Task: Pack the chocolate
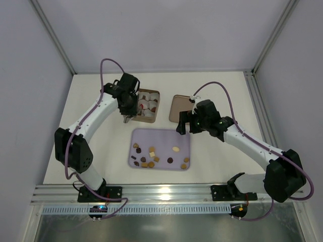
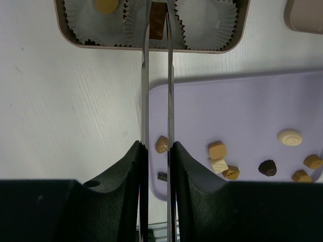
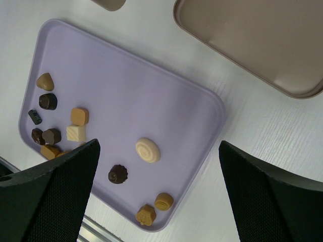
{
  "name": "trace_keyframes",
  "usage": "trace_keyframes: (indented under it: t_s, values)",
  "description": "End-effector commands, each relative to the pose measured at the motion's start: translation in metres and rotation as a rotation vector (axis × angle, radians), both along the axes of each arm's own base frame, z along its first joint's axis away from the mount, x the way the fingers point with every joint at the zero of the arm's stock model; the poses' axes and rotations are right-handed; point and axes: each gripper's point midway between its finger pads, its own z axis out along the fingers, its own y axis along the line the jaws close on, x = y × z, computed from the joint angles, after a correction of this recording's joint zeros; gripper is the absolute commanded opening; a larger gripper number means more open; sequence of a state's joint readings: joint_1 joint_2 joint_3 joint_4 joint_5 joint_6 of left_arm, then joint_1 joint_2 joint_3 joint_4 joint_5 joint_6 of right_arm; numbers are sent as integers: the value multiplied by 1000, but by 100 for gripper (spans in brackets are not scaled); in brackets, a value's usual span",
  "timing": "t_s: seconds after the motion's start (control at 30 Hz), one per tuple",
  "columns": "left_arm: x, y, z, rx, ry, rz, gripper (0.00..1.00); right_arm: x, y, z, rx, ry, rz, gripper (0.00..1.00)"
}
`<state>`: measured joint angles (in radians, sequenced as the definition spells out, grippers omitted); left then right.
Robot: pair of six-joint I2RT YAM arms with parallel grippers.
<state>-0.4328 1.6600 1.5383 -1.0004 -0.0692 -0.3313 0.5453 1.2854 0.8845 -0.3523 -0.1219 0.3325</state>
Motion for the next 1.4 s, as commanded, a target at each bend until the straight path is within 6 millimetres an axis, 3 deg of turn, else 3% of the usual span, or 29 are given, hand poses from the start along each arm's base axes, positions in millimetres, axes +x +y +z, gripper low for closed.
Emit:
trace_keyframes:
  t_s: [0.0, 0.67, 1.37]
  values:
    - [12, -2, 3, -15, -42, -9, 26, 8, 4, 9, 17, -44, 13, 100]
    - [8, 3, 6, -2, -45, -8, 36, 7, 3, 11, 17, -48, 12, 100]
    - [5, 6, 30, -13, -82, -11, 40, 5, 1, 15, 20, -58, 10, 100]
